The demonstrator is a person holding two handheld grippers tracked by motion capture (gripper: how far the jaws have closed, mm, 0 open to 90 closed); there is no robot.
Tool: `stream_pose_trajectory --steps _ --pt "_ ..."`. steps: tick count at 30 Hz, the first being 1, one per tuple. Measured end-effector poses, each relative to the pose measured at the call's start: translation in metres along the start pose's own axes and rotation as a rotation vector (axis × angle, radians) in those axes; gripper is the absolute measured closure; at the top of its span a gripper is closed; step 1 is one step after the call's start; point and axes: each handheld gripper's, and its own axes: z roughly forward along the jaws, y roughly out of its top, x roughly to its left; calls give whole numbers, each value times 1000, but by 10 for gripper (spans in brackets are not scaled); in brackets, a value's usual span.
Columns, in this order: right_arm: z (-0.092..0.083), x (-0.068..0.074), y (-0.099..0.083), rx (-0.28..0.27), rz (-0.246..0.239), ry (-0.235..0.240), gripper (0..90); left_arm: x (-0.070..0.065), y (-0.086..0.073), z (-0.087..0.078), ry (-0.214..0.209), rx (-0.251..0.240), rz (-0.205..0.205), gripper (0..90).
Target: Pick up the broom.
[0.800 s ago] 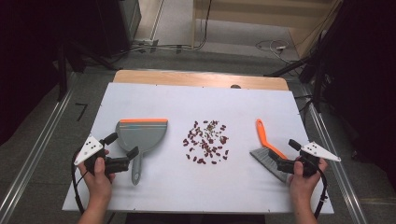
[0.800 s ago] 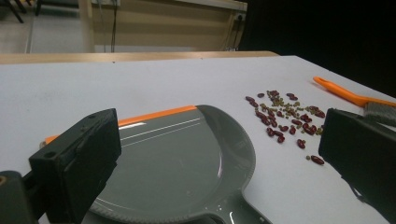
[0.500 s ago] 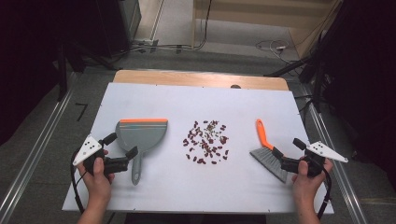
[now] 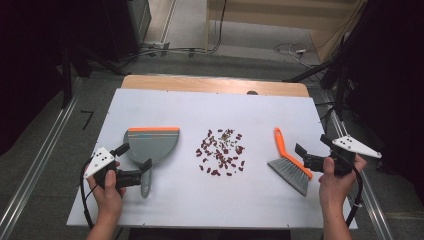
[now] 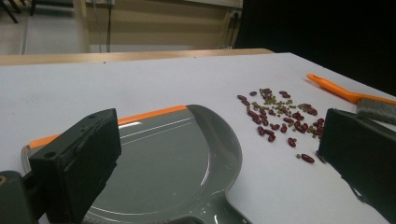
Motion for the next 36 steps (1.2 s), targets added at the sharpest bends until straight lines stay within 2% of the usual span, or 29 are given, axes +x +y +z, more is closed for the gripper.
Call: stream_pose_trajectory --steps 1,2,3,4,5,6,7,8,11,13,14,15,16,17,20,23,25,26,27,28,30,32,36 --pt "3 -1 5 15 5 -5 0 0 0 0 1 -1 0 0" --pt "10 -3 13 52 24 3 0 -1 0 1 2 -1 1 0" --pt "10 -3 13 52 24 3 0 -1 0 1 0 0 2 0" --pt "19 -5 21 97 40 22 5 -2 -1 2 -3 1 4 0" --pt "19 -5 21 97 40 22 5 -3 -1 2 -6 1 5 0" --pt "30 -6 24 149 47 44 63 -4 -1 3 -14 0 10 0" --pt "30 -6 24 149 47 44 63 -4 -1 4 -19 2 14 0" --pt "43 -7 25 215 46 89 87 -5 -1 4 -20 3 17 0" --pt "60 -7 24 320 53 35 176 -7 -1 5 -34 9 30 0" --pt "67 -8 22 367 85 12 304 -7 -2 5 -36 11 32 0" --pt "67 -8 22 367 85 12 304 -7 -2 5 -36 11 32 0" --pt "72 -10 19 405 137 17 388 -7 -2 4 -38 12 34 0" --pt "76 -10 17 429 141 11 403 -7 -1 4 -39 10 33 0" --pt "76 -10 17 429 141 11 403 -7 -1 4 -39 10 33 0" --pt "89 -7 6 507 125 -38 484 -8 -1 4 -39 13 35 0" --pt "94 -7 2 520 130 -61 507 -8 -1 4 -40 13 37 0" --pt "96 -6 -3 538 113 -45 559 -8 -1 4 -41 15 40 0" --pt "97 -5 -4 537 126 -56 598 -9 -1 4 -43 16 39 0" --pt "97 -5 -4 537 126 -56 598 -9 -1 5 -44 18 41 0" --pt "98 -3 -5 532 159 -61 613 -9 -1 5 -43 19 43 0" --pt "99 -2 -6 538 152 -70 614 -10 -2 5 -45 22 43 0" --pt "101 1 -7 558 132 -101 618 -10 -2 6 -46 23 45 0" --pt "108 1 -14 588 144 -122 601 -11 -2 6 -46 28 49 0"
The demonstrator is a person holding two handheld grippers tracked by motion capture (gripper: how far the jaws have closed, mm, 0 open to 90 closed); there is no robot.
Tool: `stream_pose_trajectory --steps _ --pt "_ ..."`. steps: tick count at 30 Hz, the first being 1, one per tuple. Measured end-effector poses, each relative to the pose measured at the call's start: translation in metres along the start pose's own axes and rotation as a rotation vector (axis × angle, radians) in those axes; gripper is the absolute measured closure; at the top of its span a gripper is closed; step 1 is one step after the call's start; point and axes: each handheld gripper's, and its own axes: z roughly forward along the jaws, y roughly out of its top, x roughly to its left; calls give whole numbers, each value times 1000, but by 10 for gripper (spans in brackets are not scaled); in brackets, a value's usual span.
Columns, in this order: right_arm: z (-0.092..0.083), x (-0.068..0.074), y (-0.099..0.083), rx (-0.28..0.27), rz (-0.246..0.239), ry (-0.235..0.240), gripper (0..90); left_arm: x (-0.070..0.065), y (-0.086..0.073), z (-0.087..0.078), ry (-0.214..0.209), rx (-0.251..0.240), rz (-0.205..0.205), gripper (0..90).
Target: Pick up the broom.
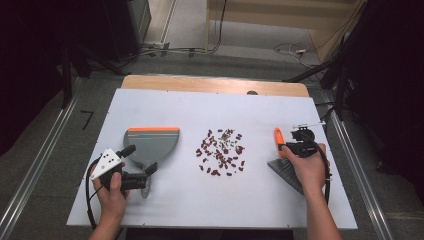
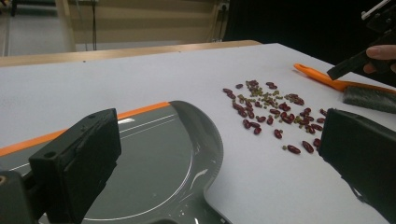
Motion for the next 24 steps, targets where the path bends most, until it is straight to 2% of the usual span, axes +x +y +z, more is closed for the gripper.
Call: stream_pose_trajectory --steps 1,2,6,8,10,13,15,17,20,24 --pt "5 1 -1 30 2 -19 566 0 0 0 0 3 3 0" --pt "8 1 -1 40 3 -26 574 0 0 0 0 4 5 0" --pt "10 3 -2 40 15 -46 601 -1 0 1 1 3 6 0" --pt "12 12 -2 47 -26 -108 595 -2 0 1 7 6 8 0" --pt "12 13 -2 53 -27 -119 596 -2 0 1 11 2 7 0" --pt "12 10 0 63 -18 -98 615 -5 1 2 18 -1 19 0" --pt "12 5 0 58 -3 -81 679 -5 1 2 20 4 37 0" --pt "12 4 -1 51 2 -77 684 -4 1 1 19 2 31 0" --pt "11 -1 -3 38 21 -45 689 -2 1 -1 19 -6 20 0" --pt "10 -7 -7 5 31 -2 692 -3 1 -1 18 -11 25 0"
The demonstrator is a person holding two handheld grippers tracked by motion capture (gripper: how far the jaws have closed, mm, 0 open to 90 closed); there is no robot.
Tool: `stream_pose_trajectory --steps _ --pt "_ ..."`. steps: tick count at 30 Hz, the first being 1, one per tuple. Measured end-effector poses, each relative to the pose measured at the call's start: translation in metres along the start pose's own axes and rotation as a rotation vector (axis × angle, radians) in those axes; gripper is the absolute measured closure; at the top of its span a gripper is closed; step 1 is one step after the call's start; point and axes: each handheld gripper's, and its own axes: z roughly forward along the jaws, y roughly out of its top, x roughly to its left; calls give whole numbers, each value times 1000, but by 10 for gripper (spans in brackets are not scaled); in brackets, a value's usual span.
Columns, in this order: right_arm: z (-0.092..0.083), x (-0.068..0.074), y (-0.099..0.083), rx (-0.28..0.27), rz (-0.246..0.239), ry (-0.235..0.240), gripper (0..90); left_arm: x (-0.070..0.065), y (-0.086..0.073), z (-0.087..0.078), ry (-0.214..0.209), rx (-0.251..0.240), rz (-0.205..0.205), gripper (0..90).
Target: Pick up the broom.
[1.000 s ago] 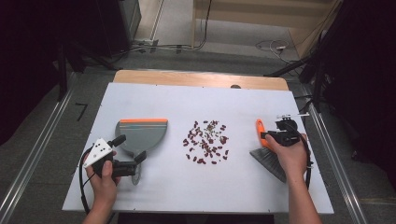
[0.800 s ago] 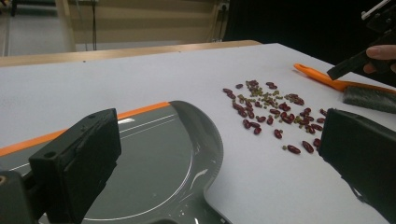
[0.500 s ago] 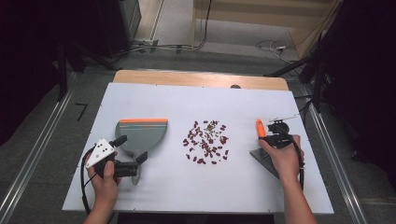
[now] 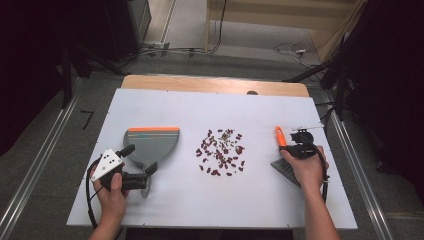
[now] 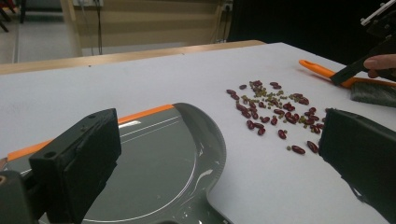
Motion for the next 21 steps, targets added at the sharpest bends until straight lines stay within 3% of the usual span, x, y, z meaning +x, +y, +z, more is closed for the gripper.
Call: stream_pose_trajectory --steps 4,7,8,9,11,13,21 --pt "-1 -2 -9 -70 -13 16 692 -1 1 -2 -6 -4 3 0" --pt "-5 -2 -15 -155 -1 22 693 -3 3 -2 -9 -8 3 0" --pt "-5 -2 -15 -155 -1 22 693 -3 3 -1 -10 -7 5 0" --pt "-11 -4 -18 -210 5 48 693 -4 4 -1 -12 -7 4 0" --pt "-13 -5 -20 -231 15 47 694 -6 5 -1 -16 -14 3 0" --pt "-22 -8 -26 -300 37 57 694 -9 7 0 -21 -15 11 0" --pt "-45 -7 -37 -517 17 85 696 -21 14 2 -44 -27 34 0"
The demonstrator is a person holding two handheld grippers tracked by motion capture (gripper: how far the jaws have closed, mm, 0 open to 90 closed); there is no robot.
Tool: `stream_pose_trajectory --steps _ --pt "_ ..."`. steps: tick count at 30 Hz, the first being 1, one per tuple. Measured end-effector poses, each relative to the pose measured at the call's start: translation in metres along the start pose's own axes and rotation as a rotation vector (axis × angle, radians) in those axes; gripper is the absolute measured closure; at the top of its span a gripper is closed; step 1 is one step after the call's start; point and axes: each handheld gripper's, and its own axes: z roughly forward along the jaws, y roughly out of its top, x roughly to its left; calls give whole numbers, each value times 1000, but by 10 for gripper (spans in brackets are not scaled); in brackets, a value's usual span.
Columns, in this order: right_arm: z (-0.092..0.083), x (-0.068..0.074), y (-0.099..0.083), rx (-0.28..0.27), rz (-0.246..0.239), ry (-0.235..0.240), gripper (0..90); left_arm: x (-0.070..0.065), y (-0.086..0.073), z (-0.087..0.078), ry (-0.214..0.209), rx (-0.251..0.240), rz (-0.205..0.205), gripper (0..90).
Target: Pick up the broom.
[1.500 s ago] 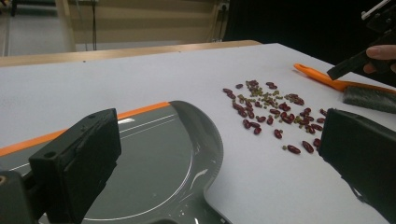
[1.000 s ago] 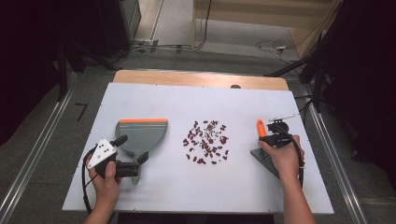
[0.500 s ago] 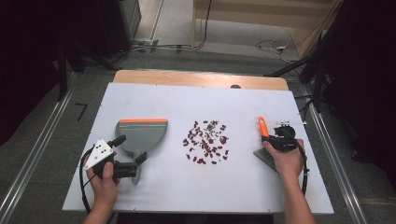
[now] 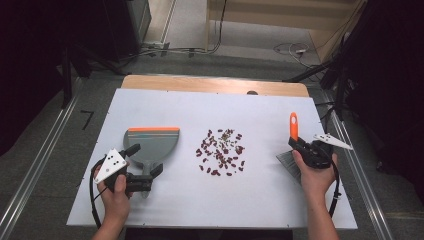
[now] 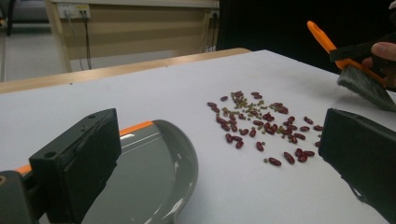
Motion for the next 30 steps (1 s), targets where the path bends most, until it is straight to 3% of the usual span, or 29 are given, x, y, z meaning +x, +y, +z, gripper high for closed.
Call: stream_pose_trajectory --steps 6,11,15,20,26,27,30 --pt "-15 6 6 -120 2 16 698 -6 6 3 -34 -5 2 0" --pt "-25 9 13 -202 43 60 702 -14 12 6 -57 -14 6 0" --pt "-32 18 19 -239 18 78 707 -19 16 10 -63 -11 5 0" --pt "-36 33 24 -272 -2 109 715 -22 19 18 -96 19 -17 0" --pt "-37 51 30 -293 -27 151 764 -34 28 32 -149 31 2 0" --pt "-37 51 30 -293 -27 151 764 -36 29 36 -161 35 5 0" --pt "-32 61 30 -258 -61 92 766 -43 32 45 -180 38 11 0"
